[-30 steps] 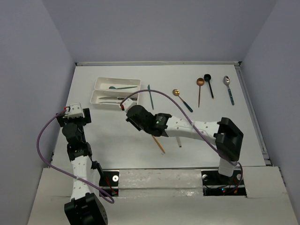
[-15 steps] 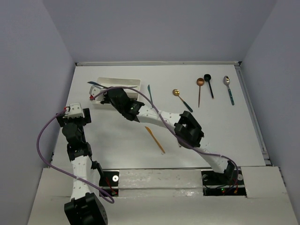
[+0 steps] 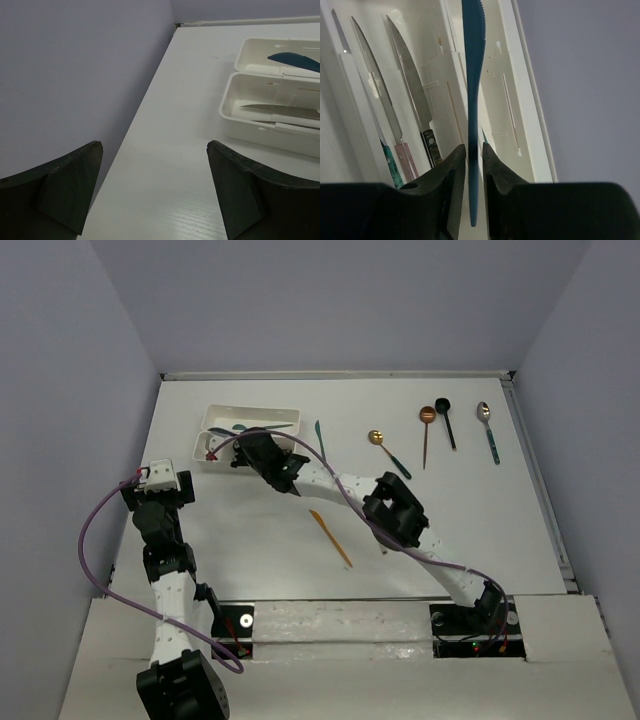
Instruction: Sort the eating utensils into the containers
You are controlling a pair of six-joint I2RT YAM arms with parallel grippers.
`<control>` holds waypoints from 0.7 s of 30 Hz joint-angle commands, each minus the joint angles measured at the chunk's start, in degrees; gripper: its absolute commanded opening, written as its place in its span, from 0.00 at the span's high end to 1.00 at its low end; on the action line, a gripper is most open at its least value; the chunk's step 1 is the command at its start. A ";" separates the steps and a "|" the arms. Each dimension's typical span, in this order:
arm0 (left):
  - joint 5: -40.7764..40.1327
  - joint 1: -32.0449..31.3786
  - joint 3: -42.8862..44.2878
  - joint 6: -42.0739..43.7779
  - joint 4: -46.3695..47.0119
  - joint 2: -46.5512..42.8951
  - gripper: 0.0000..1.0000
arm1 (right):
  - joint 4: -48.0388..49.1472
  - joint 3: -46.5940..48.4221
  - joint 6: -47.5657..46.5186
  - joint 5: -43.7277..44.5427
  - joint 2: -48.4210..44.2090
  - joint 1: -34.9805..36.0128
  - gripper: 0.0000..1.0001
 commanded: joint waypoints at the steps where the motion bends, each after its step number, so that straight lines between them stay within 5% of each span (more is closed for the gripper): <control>1: -0.32 0.29 0.40 0.78 2.86 -0.12 0.01 | 1.47 -1.05 0.18 0.49 -1.72 0.64 0.63; 7: -0.24 0.21 0.40 1.04 2.86 -0.21 0.01 | 1.46 -5.28 1.51 0.22 -7.34 0.64 0.48; 13: -0.41 0.29 0.23 0.95 2.77 -0.56 0.01 | 0.42 -8.61 7.99 5.40 -15.07 0.64 0.45; 18: -0.15 0.21 0.23 1.13 2.77 -0.65 0.01 | -14.41 -16.52 32.32 -1.69 -31.76 0.64 0.32; 21: -0.06 0.29 0.23 1.13 2.77 -0.65 0.01 | -26.97 -25.72 44.29 -13.53 -37.74 0.64 0.23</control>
